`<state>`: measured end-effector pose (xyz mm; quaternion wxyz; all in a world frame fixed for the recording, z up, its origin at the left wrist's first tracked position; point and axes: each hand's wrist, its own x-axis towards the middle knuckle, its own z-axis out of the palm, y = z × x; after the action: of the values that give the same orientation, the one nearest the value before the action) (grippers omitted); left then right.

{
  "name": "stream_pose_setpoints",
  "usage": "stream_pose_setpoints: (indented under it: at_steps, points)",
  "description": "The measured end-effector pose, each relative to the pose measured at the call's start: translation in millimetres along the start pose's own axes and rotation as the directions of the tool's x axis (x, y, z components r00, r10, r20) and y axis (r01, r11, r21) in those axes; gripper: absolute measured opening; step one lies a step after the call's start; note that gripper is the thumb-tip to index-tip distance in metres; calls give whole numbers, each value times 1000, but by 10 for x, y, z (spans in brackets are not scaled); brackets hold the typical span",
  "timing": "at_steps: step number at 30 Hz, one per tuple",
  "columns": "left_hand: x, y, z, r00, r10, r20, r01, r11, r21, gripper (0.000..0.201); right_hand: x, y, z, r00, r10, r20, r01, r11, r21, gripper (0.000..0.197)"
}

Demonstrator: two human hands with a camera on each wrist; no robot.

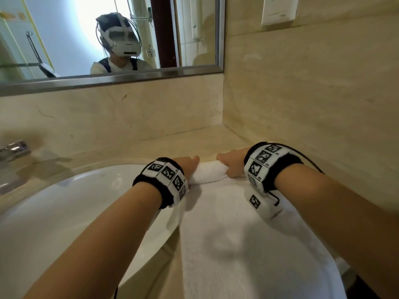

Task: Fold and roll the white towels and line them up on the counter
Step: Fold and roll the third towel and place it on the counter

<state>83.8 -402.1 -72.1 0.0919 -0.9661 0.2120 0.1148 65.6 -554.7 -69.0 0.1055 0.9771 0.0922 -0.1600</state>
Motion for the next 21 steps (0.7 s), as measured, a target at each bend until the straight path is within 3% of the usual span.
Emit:
stream_pose_setpoints:
  at_steps: [3, 5, 7, 9, 12, 15, 21]
  points:
    - [81, -170, 71, 1000, -6, -18, 3, 988, -152, 62, 68, 15, 40, 1000, 25, -6, -25, 1000, 5, 57]
    - [12, -320, 167, 993, -119, -17, 103, 917, -384, 71, 85, 28, 65, 1000, 23, -11, -23, 999, 29, 58]
    - [-109, -417, 252, 980, -165, 110, 198, 783, -590, 58, 71, 35, 74, 999, 27, -28, -26, 998, 53, 58]
    - [-166, -479, 361, 959, -121, 256, 269, 670, -692, 33, 58, 9, 83, 999, 26, -45, -24, 998, 50, 57]
    - [-170, -536, 431, 964, -104, 244, 261, 542, -799, 17, 26, -41, 110, 997, 31, -71, -29, 999, 33, 55]
    - [-160, -588, 423, 965, -189, 181, 254, 522, -814, 10, -40, -40, 164, 992, 11, -124, -7, 999, 33, 57]
    - [-218, -559, 368, 973, 14, 231, 195, 484, -853, 15, -140, 37, 194, 997, -68, -28, 68, 997, 34, 78]
